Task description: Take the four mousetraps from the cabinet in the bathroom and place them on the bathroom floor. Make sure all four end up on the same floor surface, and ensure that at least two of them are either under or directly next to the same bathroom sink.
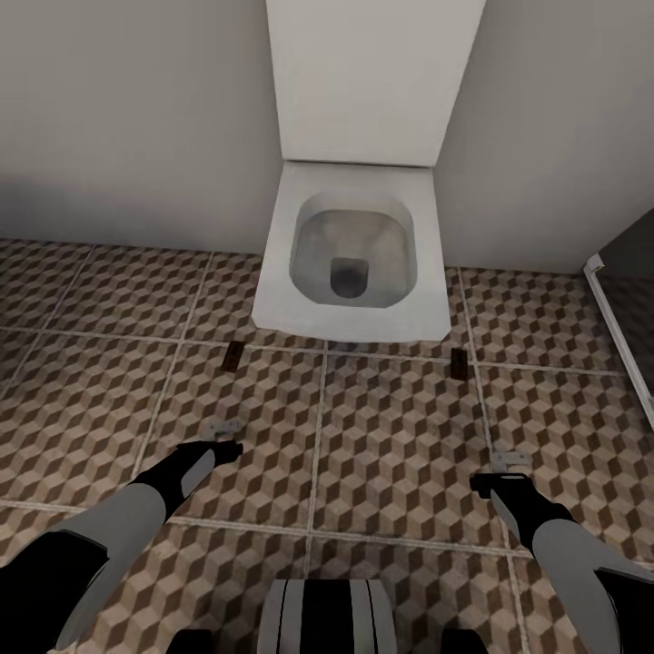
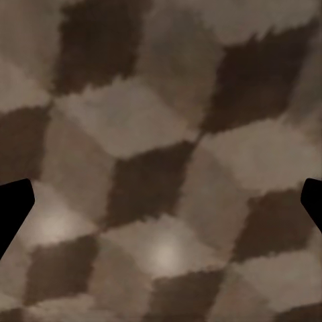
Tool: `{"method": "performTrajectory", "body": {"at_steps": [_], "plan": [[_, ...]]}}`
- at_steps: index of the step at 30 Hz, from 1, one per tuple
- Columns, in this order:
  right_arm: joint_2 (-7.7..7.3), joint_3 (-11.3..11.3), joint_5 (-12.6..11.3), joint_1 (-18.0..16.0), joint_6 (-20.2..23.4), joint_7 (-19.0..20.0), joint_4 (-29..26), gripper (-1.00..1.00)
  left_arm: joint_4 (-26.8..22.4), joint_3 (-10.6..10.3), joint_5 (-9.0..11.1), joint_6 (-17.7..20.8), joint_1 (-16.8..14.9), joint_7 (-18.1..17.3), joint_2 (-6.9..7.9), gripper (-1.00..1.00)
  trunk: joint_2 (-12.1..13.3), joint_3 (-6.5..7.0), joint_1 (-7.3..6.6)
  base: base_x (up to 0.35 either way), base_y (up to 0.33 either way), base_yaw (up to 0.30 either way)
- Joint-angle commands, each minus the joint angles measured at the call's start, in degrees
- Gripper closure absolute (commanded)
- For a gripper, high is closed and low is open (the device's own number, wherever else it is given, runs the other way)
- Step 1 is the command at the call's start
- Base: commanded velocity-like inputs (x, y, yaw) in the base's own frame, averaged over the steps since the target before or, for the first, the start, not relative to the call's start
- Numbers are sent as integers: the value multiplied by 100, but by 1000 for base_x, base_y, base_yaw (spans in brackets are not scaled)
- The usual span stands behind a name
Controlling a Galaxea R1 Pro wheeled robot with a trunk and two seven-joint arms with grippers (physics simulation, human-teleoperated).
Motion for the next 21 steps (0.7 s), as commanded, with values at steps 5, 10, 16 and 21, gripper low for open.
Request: {"method": "performTrajectory", "body": {"at_steps": [5, 10, 16, 21], "plan": [[5, -36, 59, -1, 30, 3, -8, -100, -6, -48, 60, 33, -1, 40, 0, -100, -5, -69, 7, 0, 0, 0], [6, -38, 59, -1, 31, 4, -8, -100, -4, -48, 60, 36, 0, 35, 1, -100, -9, -136, 15, 0, 0, 0], [6, -39, 59, -1, 31, 4, -7, -100, -12, -48, 60, 37, 0, 33, 4, -100, -9, -136, 15, 0, 0, 0], [6, -39, 59, -1, 30, 4, -7, -100, -16, -48, 60, 37, 0, 32, 5, -100, -9, -136, 15, 0, 0, 0]]}}
